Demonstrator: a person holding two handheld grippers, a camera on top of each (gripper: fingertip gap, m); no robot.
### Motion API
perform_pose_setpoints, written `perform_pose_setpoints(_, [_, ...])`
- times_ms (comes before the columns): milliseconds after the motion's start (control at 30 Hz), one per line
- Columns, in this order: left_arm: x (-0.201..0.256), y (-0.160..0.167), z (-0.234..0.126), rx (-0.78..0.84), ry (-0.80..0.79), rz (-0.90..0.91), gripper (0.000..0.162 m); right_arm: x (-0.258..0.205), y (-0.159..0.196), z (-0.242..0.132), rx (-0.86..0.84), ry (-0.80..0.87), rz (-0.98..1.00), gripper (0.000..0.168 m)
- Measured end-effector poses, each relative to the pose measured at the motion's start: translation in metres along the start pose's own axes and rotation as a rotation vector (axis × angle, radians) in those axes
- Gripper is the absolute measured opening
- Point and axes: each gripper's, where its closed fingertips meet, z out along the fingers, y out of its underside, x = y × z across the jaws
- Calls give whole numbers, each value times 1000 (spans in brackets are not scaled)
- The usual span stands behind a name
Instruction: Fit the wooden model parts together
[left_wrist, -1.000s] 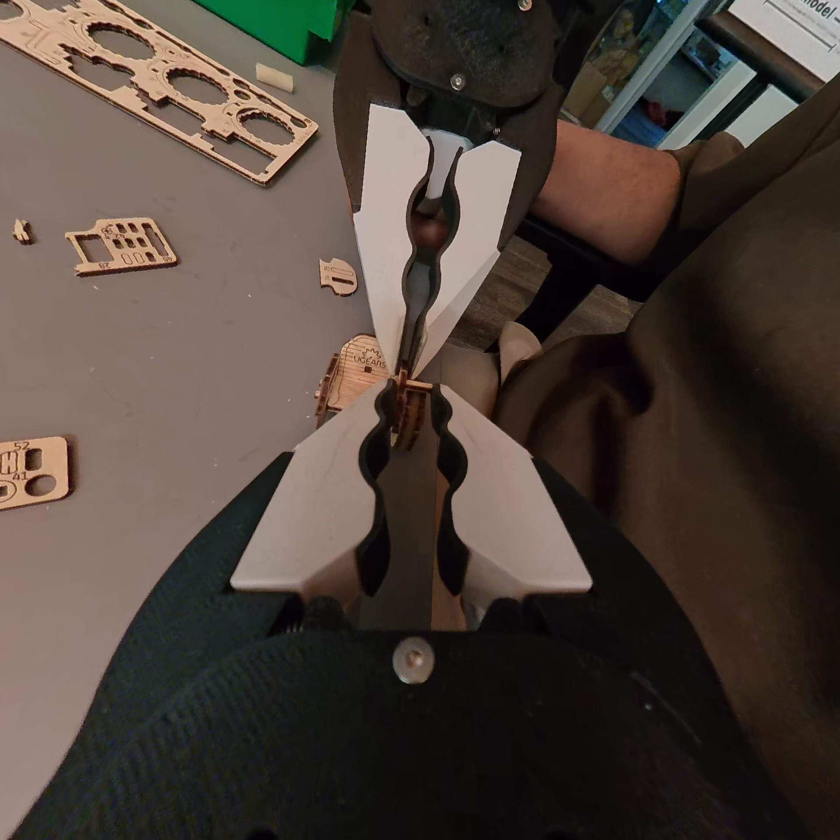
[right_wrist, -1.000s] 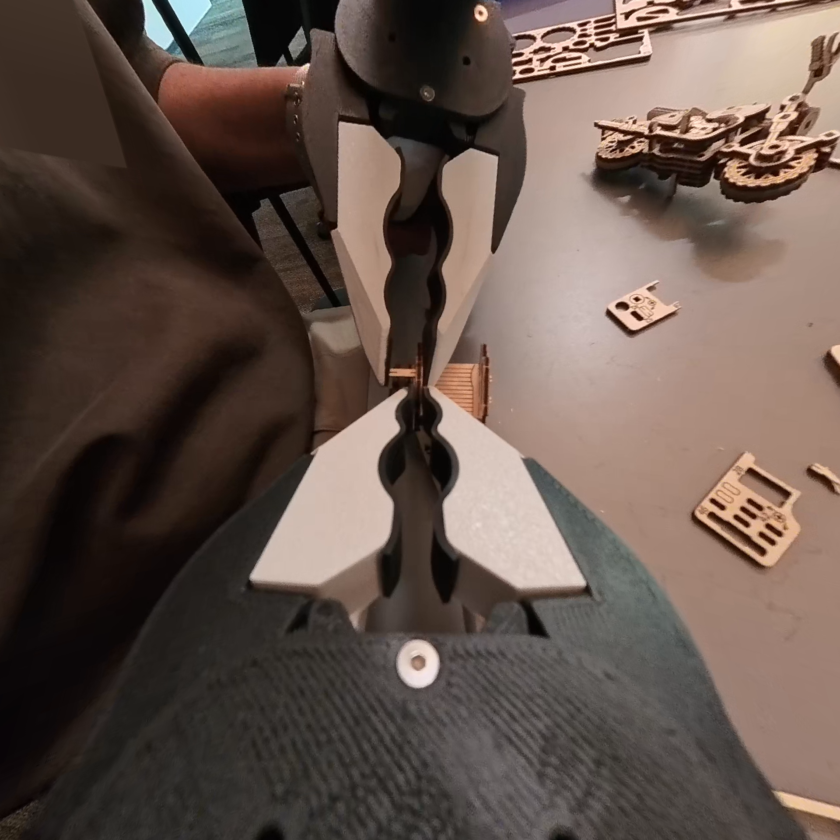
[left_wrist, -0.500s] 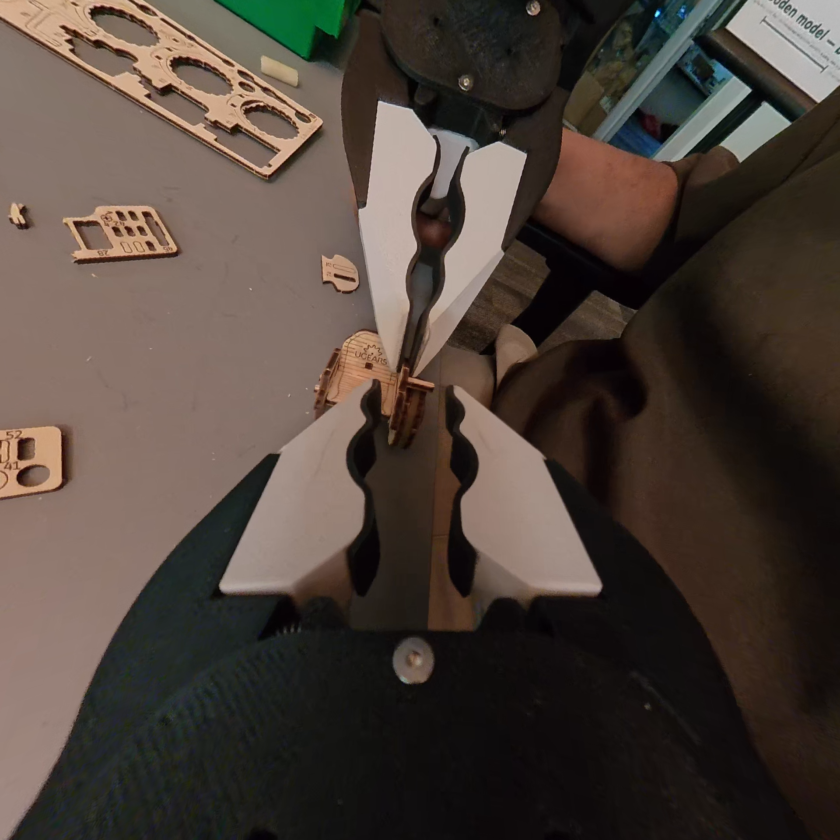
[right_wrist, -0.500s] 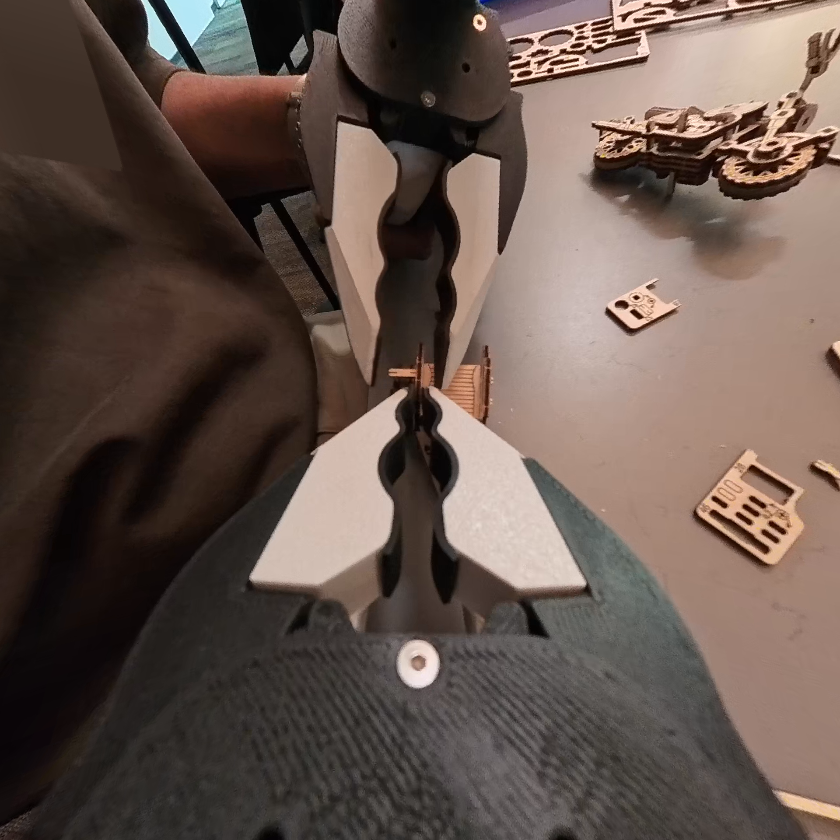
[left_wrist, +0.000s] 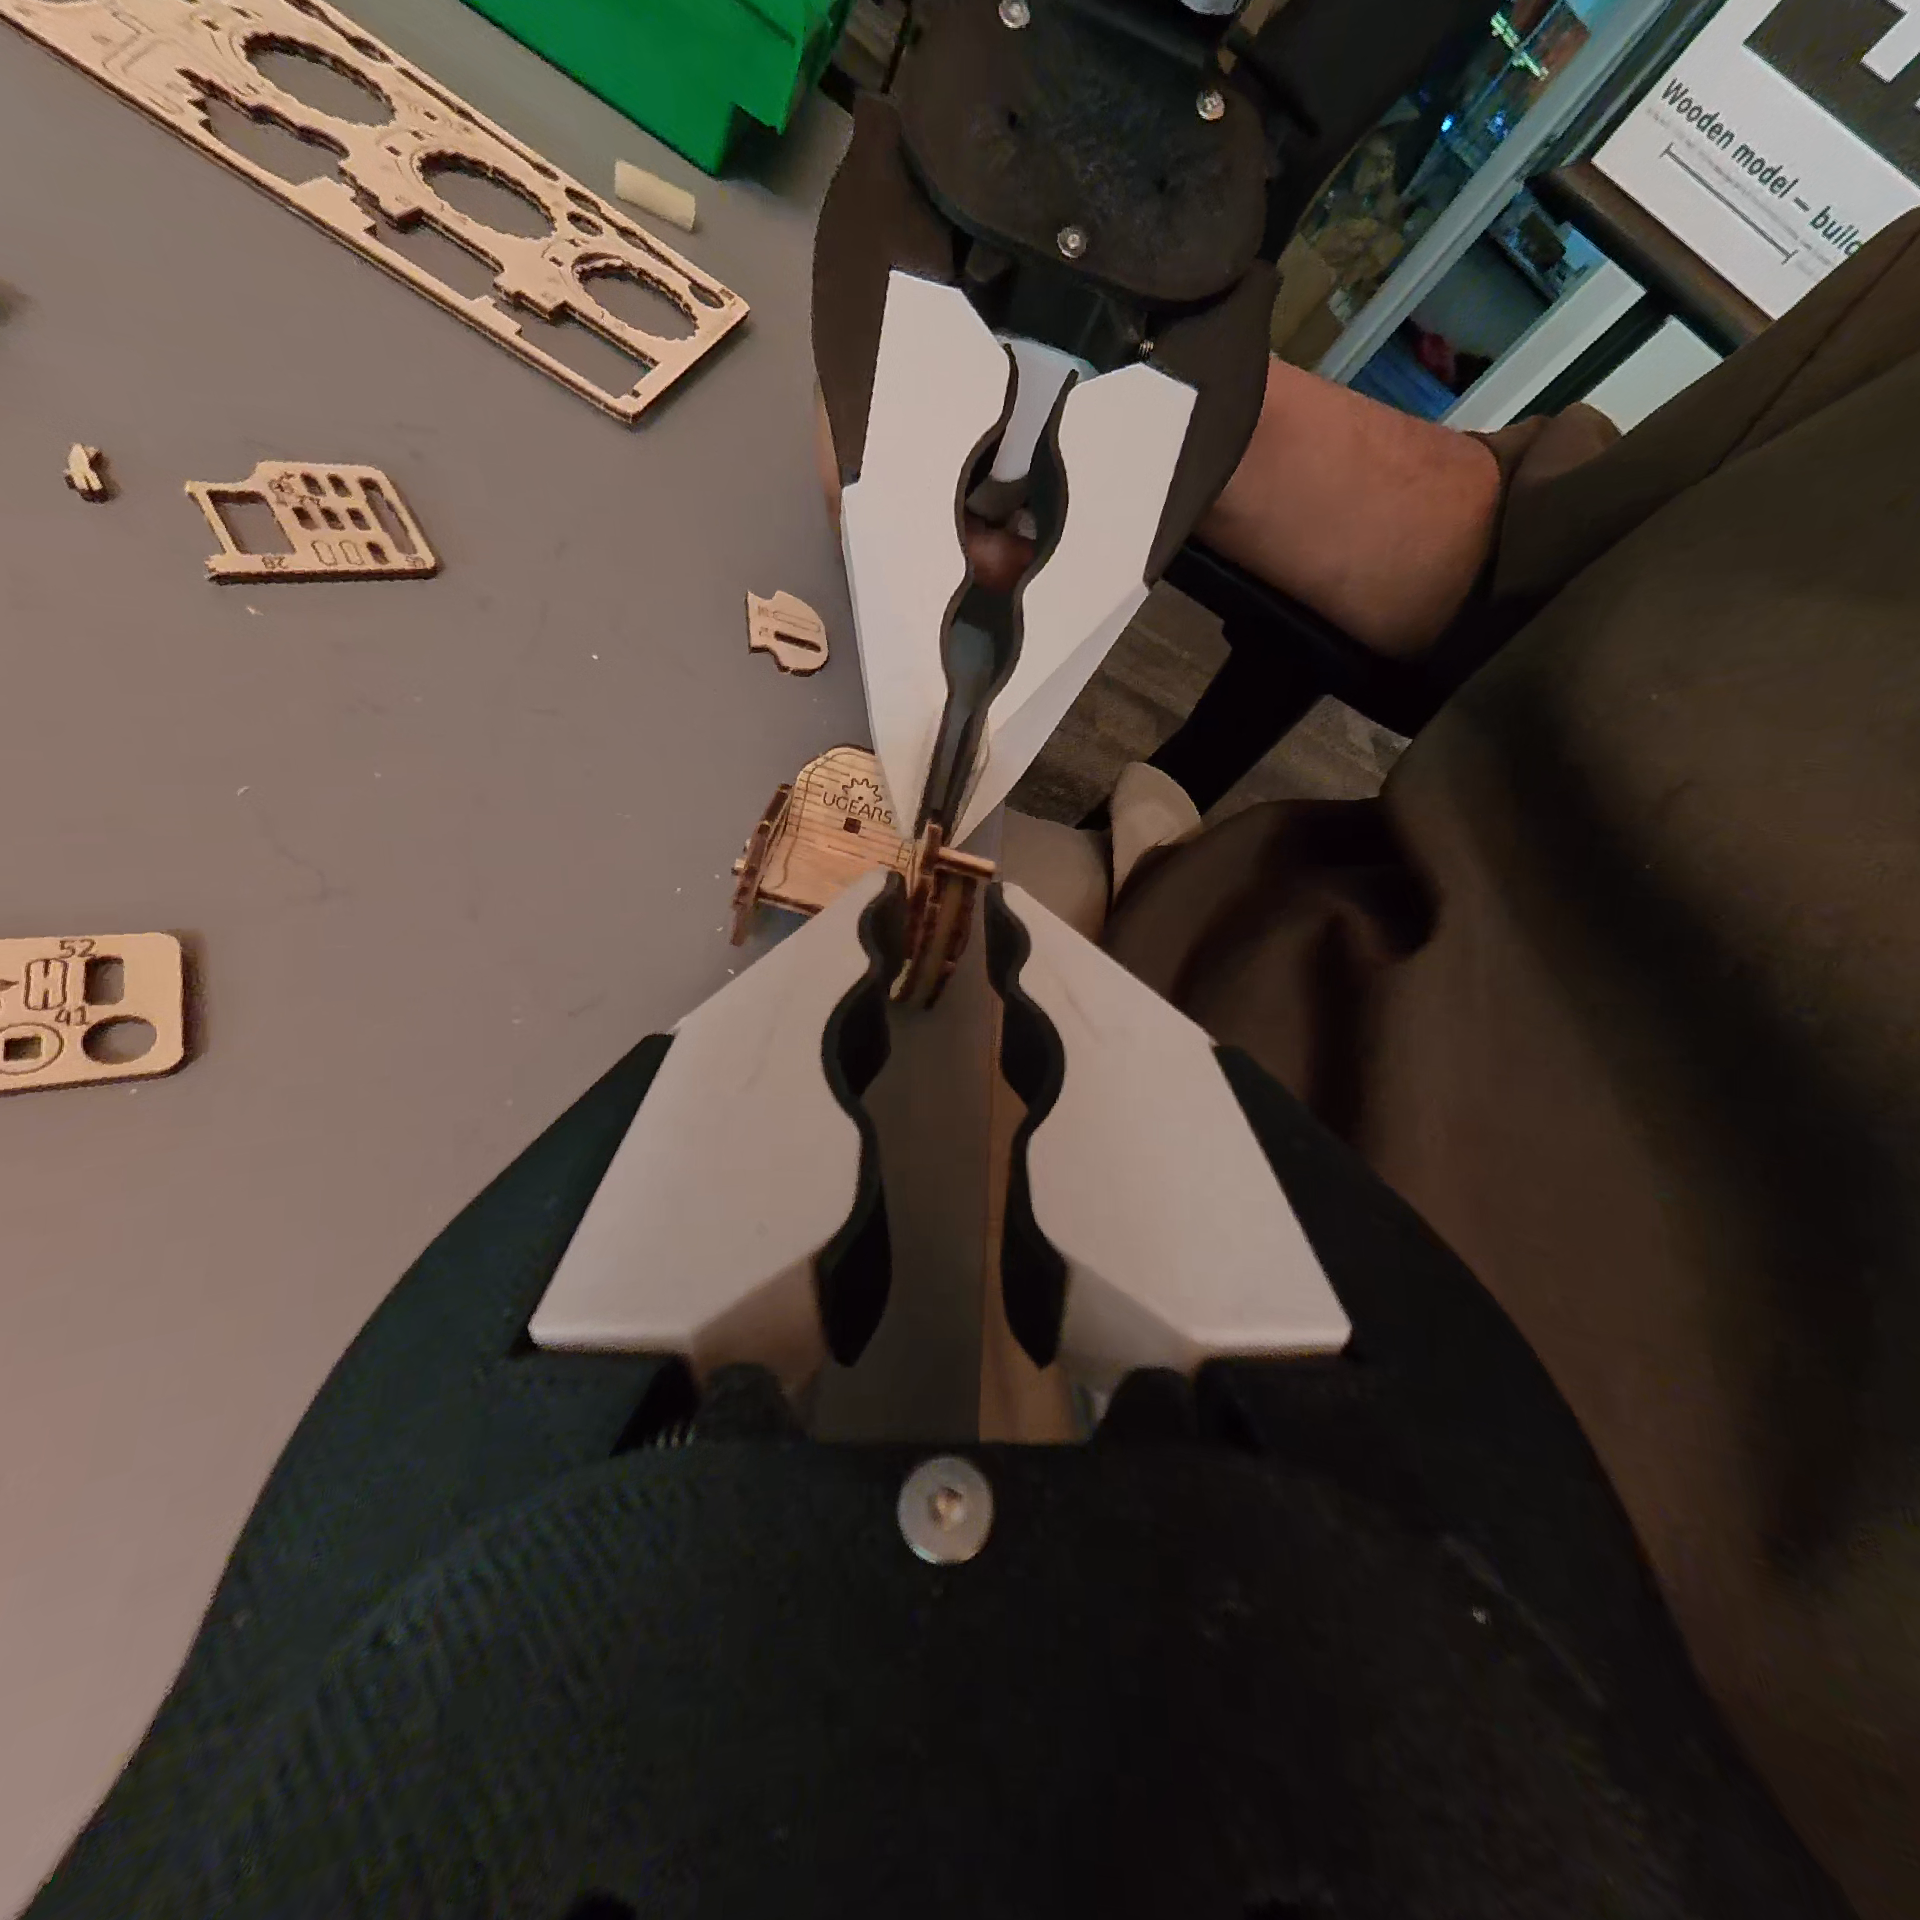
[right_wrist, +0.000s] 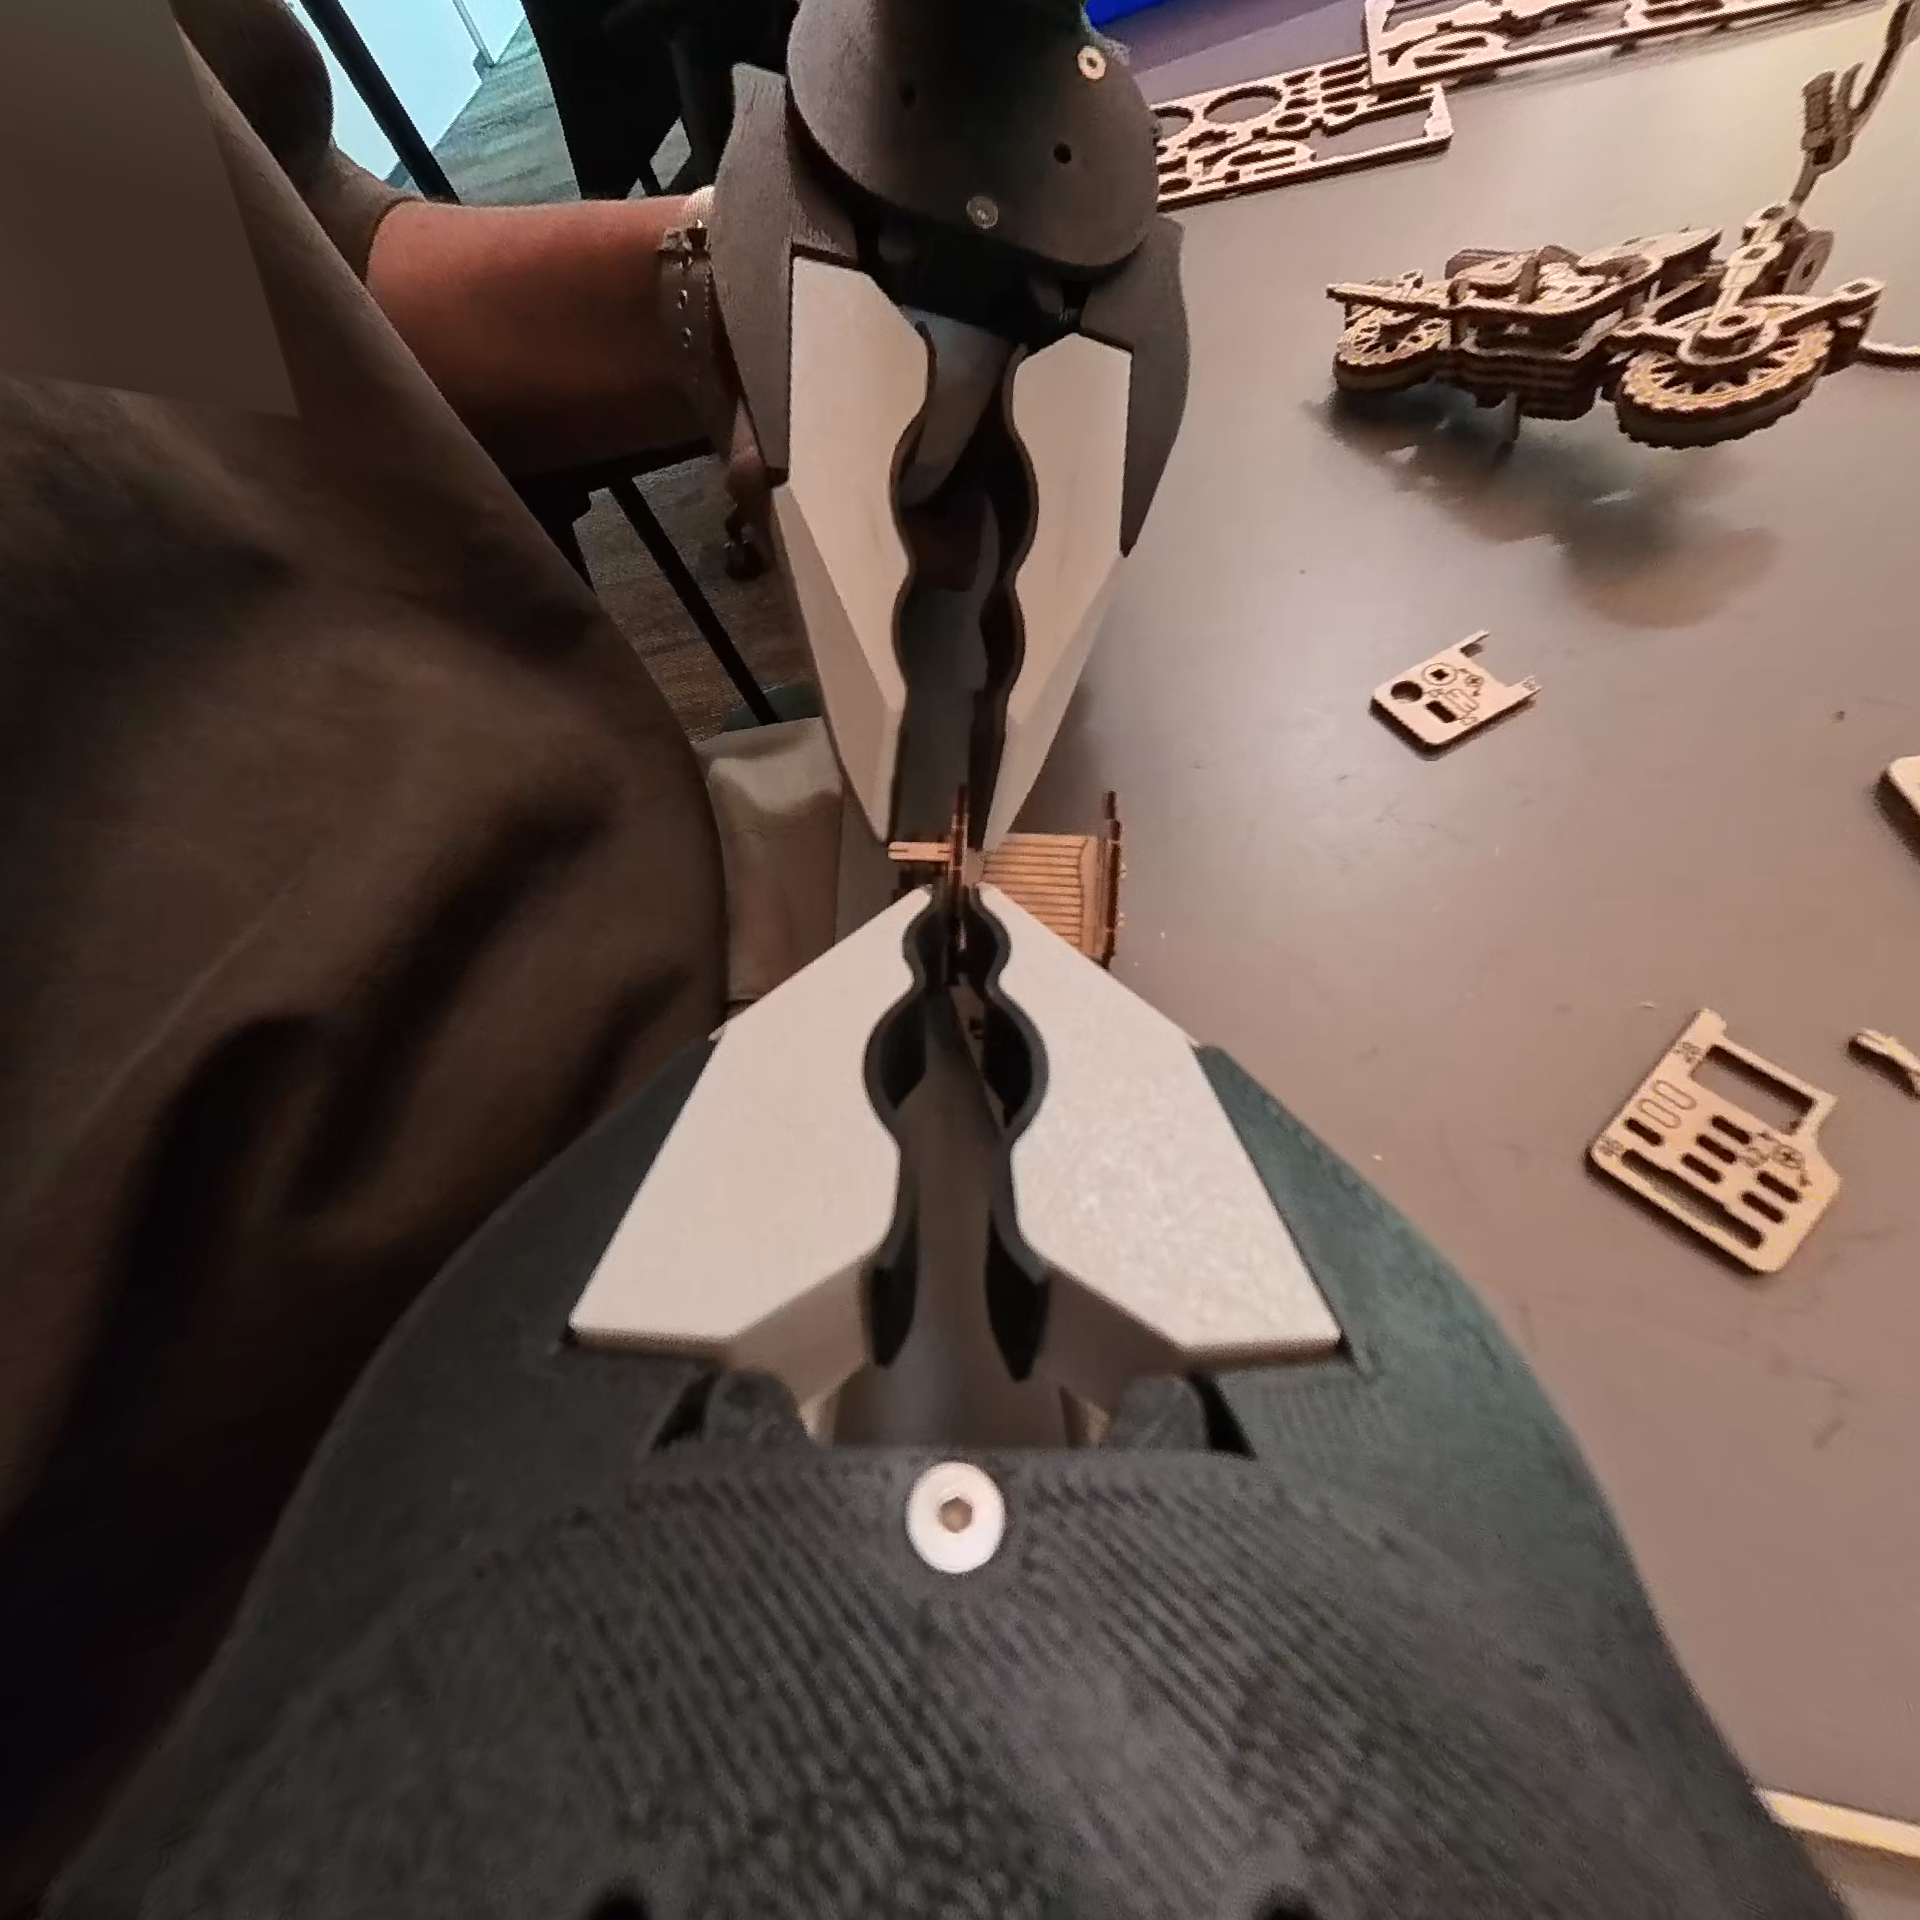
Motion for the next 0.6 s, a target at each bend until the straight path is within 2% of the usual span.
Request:
perform_pose_setpoints(100, [-1,1,-1,-2,-3,-4,5,1,-1,0,8,11,6,5])
perform_pose_setpoints(200, [-2,0,-1,-1,-3,-8,0,-1,-2,-2,24,29,39,23])
perform_pose_setpoints(300, [-1,1,0,-3,-1,-7,0,-7,-5,-4,56,64,61,31])
perform_pose_setpoints(400, [-1,1,0,-6,0,-5,0,-8,-8,-3,55,122,22,30])
perform_pose_setpoints(600, [-1,1,0,-5,3,-6,0,-7,-5,3,29,117,2,17])
